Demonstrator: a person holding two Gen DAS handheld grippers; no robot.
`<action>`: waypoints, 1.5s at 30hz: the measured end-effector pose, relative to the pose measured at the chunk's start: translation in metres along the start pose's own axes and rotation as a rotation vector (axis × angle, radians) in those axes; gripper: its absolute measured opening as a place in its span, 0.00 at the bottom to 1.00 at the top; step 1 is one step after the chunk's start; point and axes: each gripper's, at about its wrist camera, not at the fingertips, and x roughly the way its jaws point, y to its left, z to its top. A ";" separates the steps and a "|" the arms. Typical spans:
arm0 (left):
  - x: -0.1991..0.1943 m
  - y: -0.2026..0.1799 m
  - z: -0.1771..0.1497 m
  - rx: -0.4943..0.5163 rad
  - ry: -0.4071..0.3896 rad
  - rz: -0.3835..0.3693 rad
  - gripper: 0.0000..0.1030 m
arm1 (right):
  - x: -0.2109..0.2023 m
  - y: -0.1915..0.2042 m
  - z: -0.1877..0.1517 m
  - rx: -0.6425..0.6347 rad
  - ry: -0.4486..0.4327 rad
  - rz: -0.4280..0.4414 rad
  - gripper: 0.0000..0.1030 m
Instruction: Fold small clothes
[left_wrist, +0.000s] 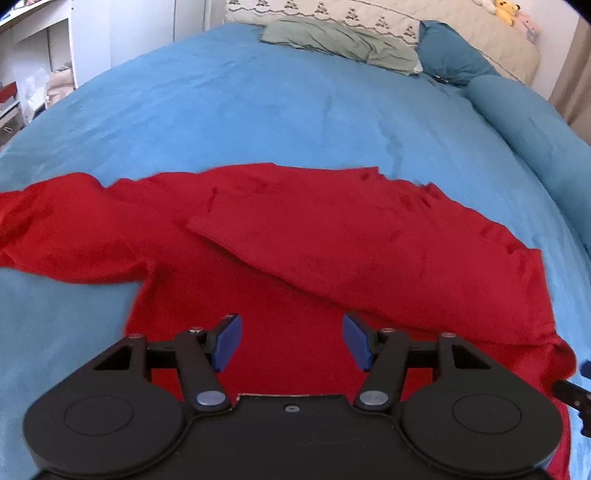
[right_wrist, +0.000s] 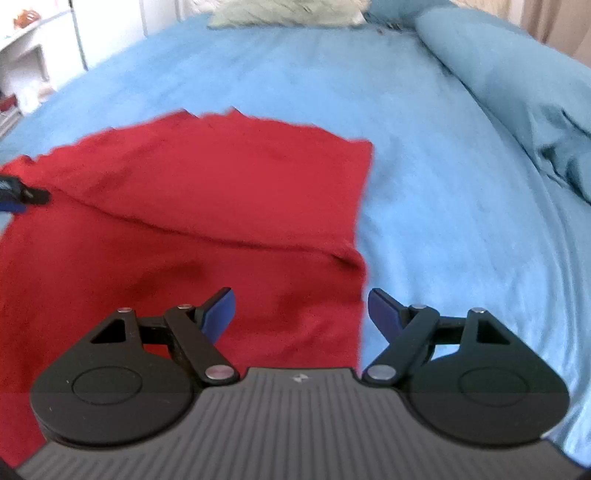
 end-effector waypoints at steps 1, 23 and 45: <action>0.001 -0.002 0.001 0.002 -0.004 -0.009 0.63 | -0.001 0.004 0.002 -0.002 -0.010 0.026 0.92; 0.057 0.010 0.027 0.044 0.060 0.054 0.73 | 0.070 -0.003 0.016 0.047 0.013 -0.005 0.93; -0.089 0.265 0.034 -0.362 -0.135 0.380 0.93 | -0.023 0.169 0.101 0.070 -0.155 0.035 1.00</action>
